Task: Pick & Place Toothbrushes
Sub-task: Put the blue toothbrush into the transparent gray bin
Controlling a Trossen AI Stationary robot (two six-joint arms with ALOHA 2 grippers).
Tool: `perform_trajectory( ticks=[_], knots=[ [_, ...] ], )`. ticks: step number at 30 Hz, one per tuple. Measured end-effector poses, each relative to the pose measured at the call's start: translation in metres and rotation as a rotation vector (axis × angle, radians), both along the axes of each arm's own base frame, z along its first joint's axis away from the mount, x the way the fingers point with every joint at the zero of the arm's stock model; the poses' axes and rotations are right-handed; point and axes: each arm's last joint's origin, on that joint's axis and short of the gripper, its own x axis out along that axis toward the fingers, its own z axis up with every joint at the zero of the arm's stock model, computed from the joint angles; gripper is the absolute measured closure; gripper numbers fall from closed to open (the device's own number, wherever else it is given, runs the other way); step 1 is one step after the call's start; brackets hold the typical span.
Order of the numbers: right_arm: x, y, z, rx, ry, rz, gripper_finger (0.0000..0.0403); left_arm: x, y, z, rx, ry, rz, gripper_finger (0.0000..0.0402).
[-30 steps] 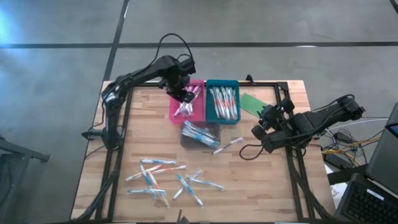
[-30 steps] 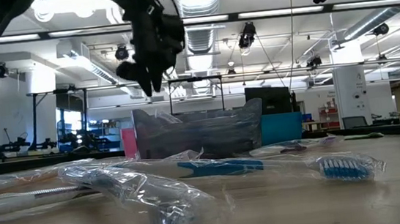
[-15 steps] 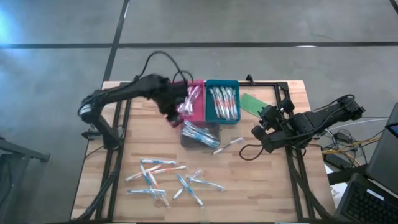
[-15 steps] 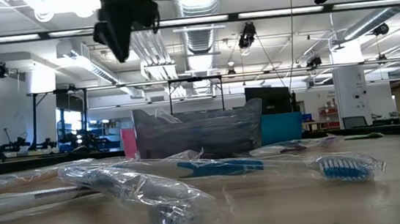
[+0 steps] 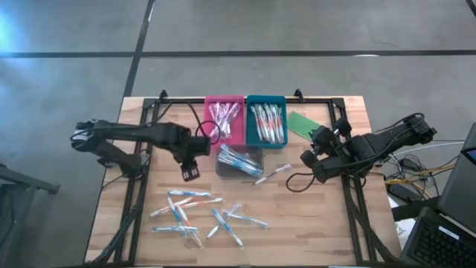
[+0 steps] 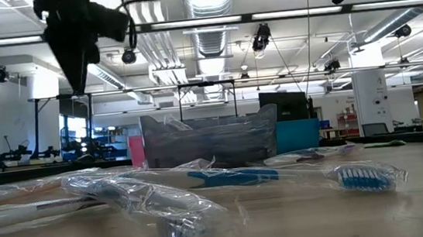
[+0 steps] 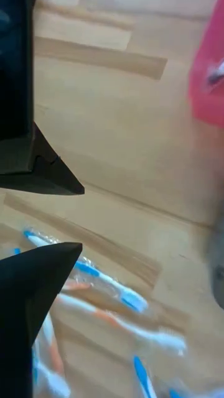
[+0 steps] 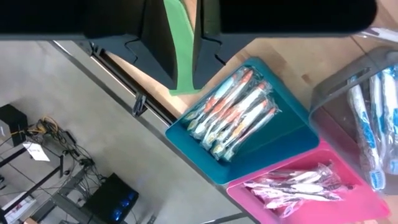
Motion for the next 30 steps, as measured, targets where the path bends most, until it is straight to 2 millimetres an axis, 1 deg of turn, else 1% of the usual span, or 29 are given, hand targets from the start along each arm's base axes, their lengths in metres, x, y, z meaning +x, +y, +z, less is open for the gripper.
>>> perform_trajectory(
  ticks=[2,4,6,9,13,17,22,24,27,30],
  knots=[
    [0.000,0.000,0.000,0.002,-0.004,0.000,0.0360,-0.001,0.000,-0.015,-0.009,0.008,0.023,0.0265],
    [0.000,0.000,0.000,0.000,0.000,0.004,0.0362,-0.004,-0.001,-0.028,-0.045,0.051,0.009,0.0266],
    [0.000,0.000,0.000,-0.007,0.014,0.014,0.0364,-0.008,-0.004,-0.040,-0.061,0.089,-0.057,0.0266],
    [0.001,0.000,0.000,-0.010,0.019,0.019,0.0363,-0.012,-0.012,-0.052,-0.063,0.117,-0.134,0.0266],
    [0.001,0.000,0.000,-0.009,0.017,0.019,0.0356,-0.013,-0.025,-0.056,-0.056,0.112,-0.202,0.0266],
    [0.001,0.000,0.000,-0.008,0.014,0.019,0.0346,-0.012,-0.046,-0.055,-0.053,0.067,-0.275,0.0266],
    [0.001,0.001,0.000,-0.007,0.012,0.019,0.0336,-0.011,-0.066,-0.055,-0.017,0.014,-0.312,0.0266],
    [0.001,0.001,0.000,-0.007,0.012,0.019,0.0332,-0.011,-0.069,-0.055,0.011,0.002,-0.329,0.0266],
    [0.002,0.001,0.000,-0.007,0.013,0.019,0.0328,-0.010,-0.067,-0.056,0.063,-0.004,-0.326,0.0266],
    [0.002,0.001,-0.001,-0.008,0.015,0.019,0.0324,-0.011,-0.067,-0.060,0.072,-0.001,-0.324,0.0266]
  ],
)
